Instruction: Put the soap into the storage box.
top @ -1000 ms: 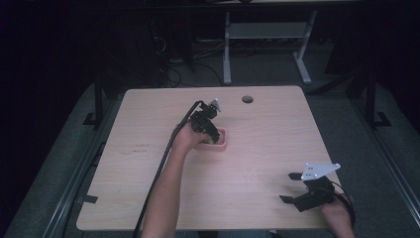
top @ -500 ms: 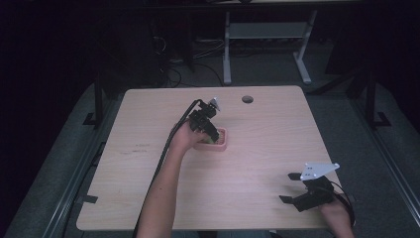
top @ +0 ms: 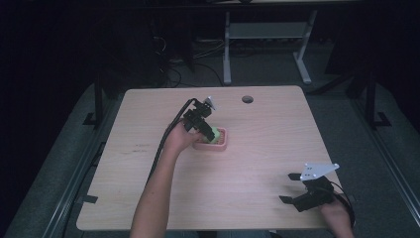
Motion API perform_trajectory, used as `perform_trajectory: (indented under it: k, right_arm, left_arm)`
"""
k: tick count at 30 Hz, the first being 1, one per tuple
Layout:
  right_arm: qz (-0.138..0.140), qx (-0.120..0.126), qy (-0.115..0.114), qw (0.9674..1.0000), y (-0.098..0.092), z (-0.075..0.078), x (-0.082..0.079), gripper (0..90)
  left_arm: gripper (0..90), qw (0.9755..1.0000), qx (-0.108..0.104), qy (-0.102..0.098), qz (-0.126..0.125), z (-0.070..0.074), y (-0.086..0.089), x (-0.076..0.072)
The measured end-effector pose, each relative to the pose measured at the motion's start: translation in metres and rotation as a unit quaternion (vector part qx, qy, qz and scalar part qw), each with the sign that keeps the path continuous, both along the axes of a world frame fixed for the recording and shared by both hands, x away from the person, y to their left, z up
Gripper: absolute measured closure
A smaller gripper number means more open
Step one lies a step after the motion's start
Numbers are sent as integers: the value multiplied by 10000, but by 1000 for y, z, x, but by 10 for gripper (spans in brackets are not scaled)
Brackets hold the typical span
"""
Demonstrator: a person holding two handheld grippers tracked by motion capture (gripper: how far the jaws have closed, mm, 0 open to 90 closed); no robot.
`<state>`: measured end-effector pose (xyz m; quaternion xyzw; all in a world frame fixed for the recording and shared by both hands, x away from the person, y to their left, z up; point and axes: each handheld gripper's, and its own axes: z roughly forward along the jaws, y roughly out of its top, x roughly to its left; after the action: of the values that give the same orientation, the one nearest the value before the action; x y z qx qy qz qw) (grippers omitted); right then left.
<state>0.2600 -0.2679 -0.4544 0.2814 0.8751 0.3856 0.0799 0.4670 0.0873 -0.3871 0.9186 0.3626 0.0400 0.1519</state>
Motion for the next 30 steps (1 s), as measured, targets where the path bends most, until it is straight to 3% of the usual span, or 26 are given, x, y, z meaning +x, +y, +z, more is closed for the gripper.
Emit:
perform_trajectory:
  k: [16,18,30]
  right_arm:
    - [-22,-43,46,10000,2,-1,0,138]
    - [-3,-58,36,10000,2,-2,0,138]
    - [-36,-85,65,9999,1,-3,1,137]
  left_arm:
    - [218,9997,-80,-132,-189,13,13,-23]
    - [218,9996,-167,-157,-145,12,14,-28]
    - [217,9994,-190,-184,-238,12,24,-46]
